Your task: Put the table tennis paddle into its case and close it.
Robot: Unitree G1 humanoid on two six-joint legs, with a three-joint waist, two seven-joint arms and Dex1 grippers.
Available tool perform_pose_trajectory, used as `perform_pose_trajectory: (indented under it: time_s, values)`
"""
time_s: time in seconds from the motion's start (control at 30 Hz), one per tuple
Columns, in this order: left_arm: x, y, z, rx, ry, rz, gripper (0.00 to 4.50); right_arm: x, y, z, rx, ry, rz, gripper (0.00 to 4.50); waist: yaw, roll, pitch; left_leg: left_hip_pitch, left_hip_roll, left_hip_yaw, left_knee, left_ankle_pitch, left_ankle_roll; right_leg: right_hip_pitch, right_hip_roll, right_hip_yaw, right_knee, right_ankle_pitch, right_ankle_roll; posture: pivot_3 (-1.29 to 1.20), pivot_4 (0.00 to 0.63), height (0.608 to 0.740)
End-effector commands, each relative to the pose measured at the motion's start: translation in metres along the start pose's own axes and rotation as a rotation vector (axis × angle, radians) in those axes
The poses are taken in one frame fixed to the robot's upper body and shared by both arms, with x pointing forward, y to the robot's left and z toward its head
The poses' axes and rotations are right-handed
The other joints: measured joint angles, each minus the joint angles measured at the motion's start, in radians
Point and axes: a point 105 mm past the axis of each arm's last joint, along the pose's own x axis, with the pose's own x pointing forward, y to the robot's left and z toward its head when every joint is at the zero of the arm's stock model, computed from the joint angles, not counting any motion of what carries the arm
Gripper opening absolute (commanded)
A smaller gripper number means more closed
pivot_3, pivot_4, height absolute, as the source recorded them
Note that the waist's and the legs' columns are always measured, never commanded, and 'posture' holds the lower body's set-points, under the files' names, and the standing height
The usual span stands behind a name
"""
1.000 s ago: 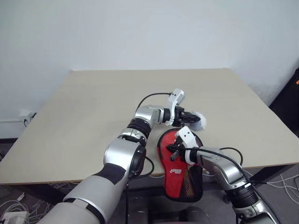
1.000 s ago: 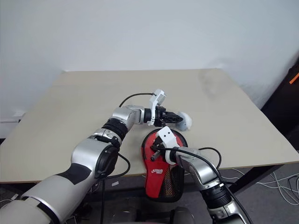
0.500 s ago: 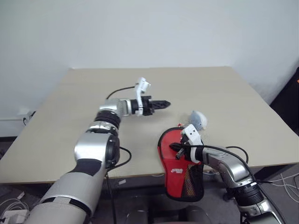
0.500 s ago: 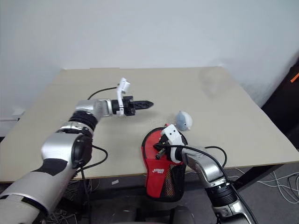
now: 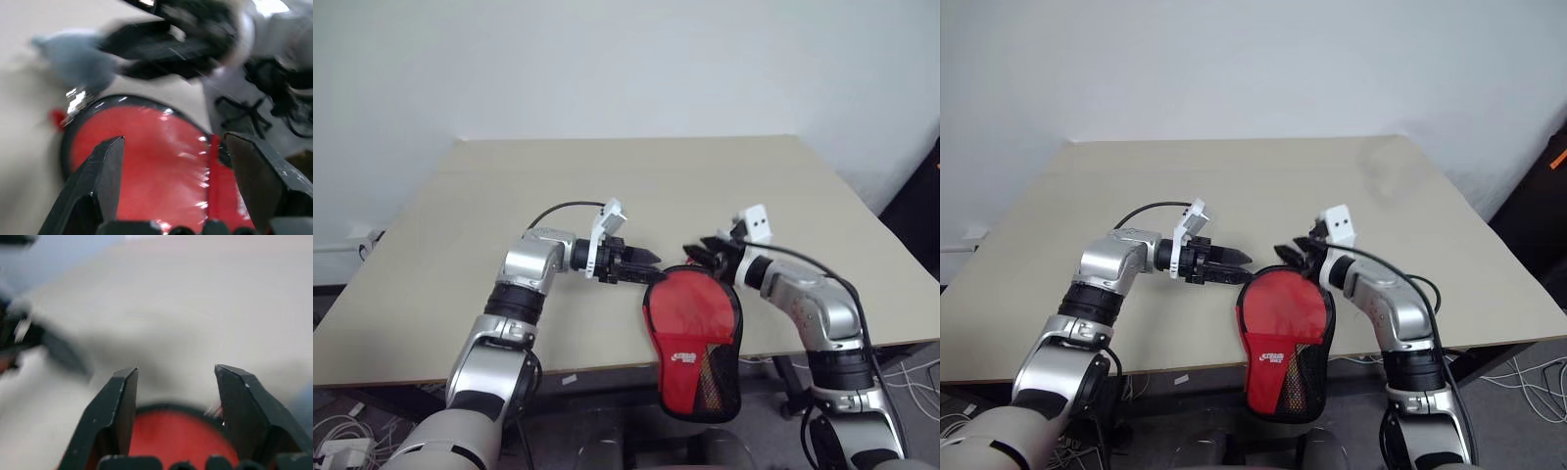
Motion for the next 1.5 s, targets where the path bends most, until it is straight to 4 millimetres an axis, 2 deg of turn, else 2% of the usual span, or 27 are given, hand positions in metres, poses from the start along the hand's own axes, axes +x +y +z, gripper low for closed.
perform_pose_trajectory:
  time_s: [0.03, 0.07, 0.13, 0.2, 0.27, 0.37, 0.47, 0.53, 0.57, 0.67, 0.77, 0.9, 1.33, 1.43, 1.5]
  values:
    - [0.033, -0.019, 0.002, 0.069, 0.02, -0.06, 3.49, 0.001, -0.019, 0.024, 0.007, -0.08, -0.098, 2.54, 0.002, 0.0, 0.0, 0.0, 0.0, 0.0, 0.0, 0.0, 0.0, 0.0, 0.0, 0.0, 0.0, 0.0, 0.0, 0.0, 0.0, 0.724]
    - [0.038, -0.02, 0.002, 0.064, 0.016, -0.062, 3.49, 0.002, -0.022, 0.024, 0.011, -0.081, -0.113, 2.54, 0.004, 0.0, 0.0, 0.0, 0.0, 0.0, 0.0, 0.0, 0.0, 0.001, 0.0, 0.0, 0.0, 0.0, 0.0, 0.0, 0.0, 0.724]
    - [0.053, -0.021, -0.01, 0.103, 0.088, -0.045, 3.49, 0.004, -0.031, 0.027, 0.023, -0.087, -0.162, 2.54, 0.0, 0.0, 0.0, 0.0, 0.0, 0.0, 0.0, 0.0, 0.0, 0.0, 0.0, 0.0, 0.0, 0.0, 0.0, 0.0, 0.0, 0.724]
    - [0.068, -0.018, -0.033, 0.171, 0.189, -0.017, 3.49, 0.005, -0.038, 0.031, 0.034, -0.097, -0.203, 2.54, -0.001, 0.002, 0.0, 0.0, 0.0, 0.001, -0.001, 0.001, 0.001, 0.0, 0.001, 0.001, 0.0, 0.0, 0.0, 0.0, 0.0, 0.724]
    - [0.076, -0.016, -0.045, 0.187, 0.224, 0.001, 3.49, 0.006, -0.041, 0.032, 0.04, -0.102, -0.22, 2.54, -0.002, 0.004, 0.0, 0.001, 0.0, 0.002, -0.002, 0.002, 0.002, 0.0, 0.001, 0.001, 0.0, 0.0, 0.0, 0.0, 0.0, 0.724]
    - [0.082, -0.012, -0.055, 0.189, 0.229, 0.025, 2.92, 0.01, -0.042, 0.033, 0.03, -0.095, -0.228, 2.58, -0.002, 0.005, 0.0, 0.001, 0.001, 0.003, -0.002, 0.003, 0.003, -0.001, 0.001, 0.002, 0.0, 0.0, 0.0, 0.0, 0.0, 0.724]
    - [0.085, -0.002, -0.065, 0.189, 0.265, 0.091, 1.85, 0.013, -0.045, 0.029, 0.027, -0.067, -0.239, 2.58, -0.002, 0.006, 0.0, 0.001, 0.001, 0.002, -0.002, 0.003, 0.003, -0.001, 0.001, 0.002, 0.0, 0.0, 0.0, 0.0, 0.0, 0.724]
    - [0.083, -0.004, -0.069, 0.196, 0.278, 0.083, 1.14, 0.015, -0.046, 0.027, 0.024, -0.054, -0.241, 2.58, 0.0, 0.006, 0.0, 0.002, 0.001, 0.002, -0.002, 0.003, 0.003, 0.0, 0.001, 0.002, 0.0, 0.0, 0.0, 0.0, 0.0, 0.724]
    - [0.082, -0.002, -0.071, 0.192, 0.284, 0.099, 0.79, 0.016, -0.046, 0.025, 0.031, -0.043, -0.238, 2.75, 0.0, 0.006, 0.0, 0.002, 0.001, 0.002, -0.002, 0.003, 0.003, 0.0, 0.001, 0.002, 0.0, 0.0, 0.0, 0.0, 0.0, 0.724]
    - [0.076, 0.004, -0.081, 0.199, 0.314, 0.141, 0.77, 0.018, -0.047, 0.013, 0.04, 0.025, -0.234, 3.49, -0.001, 0.006, 0.0, 0.002, 0.001, 0.002, -0.002, 0.003, 0.003, 0.0, 0.001, 0.002, 0.0, 0.0, 0.0, 0.0, 0.0, 0.724]
    - [0.075, 0.001, -0.082, 0.176, 0.304, 0.13, 0.77, 0.018, -0.053, 0.001, -0.016, 0.089, -0.276, 4.47, -0.001, 0.006, 0.0, 0.002, 0.001, 0.002, -0.002, 0.003, 0.003, 0.0, 0.001, 0.002, 0.0, 0.0, 0.0, 0.0, 0.0, 0.724]
    - [0.074, -0.005, -0.079, 0.162, 0.29, 0.101, 0.77, 0.019, -0.053, -0.014, -0.018, 0.169, -0.268, 4.47, -0.008, 0.006, 0.0, 0.002, 0.001, 0.002, -0.002, 0.003, 0.003, -0.001, 0.001, 0.002, 0.0, 0.0, 0.0, 0.0, 0.0, 0.724]
    - [0.072, -0.009, -0.082, 0.143, 0.287, 0.107, 0.77, 0.014, -0.072, -0.035, 0.002, 0.284, -0.367, 4.47, -0.021, 0.007, -0.001, 0.002, 0.001, 0.002, -0.002, 0.003, 0.002, 0.0, 0.002, 0.002, 0.001, 0.0, 0.0, 0.0, 0.0, 0.724]
    - [0.074, -0.008, -0.081, 0.131, 0.284, 0.113, 0.77, 0.014, -0.074, -0.032, -0.006, 0.262, -0.387, 3.89, -0.02, 0.007, -0.001, 0.002, 0.001, 0.002, -0.002, 0.003, 0.002, 0.0, 0.002, 0.002, 0.001, 0.0, 0.0, 0.0, 0.0, 0.724]
    - [0.075, -0.009, -0.082, 0.125, 0.285, 0.112, 0.77, 0.015, -0.072, -0.029, -0.01, 0.242, -0.378, 3.21, -0.02, 0.007, -0.001, 0.002, 0.001, 0.001, -0.002, 0.003, 0.002, 0.0, 0.002, 0.002, 0.0, 0.0, 0.0, 0.0, 0.0, 0.724]
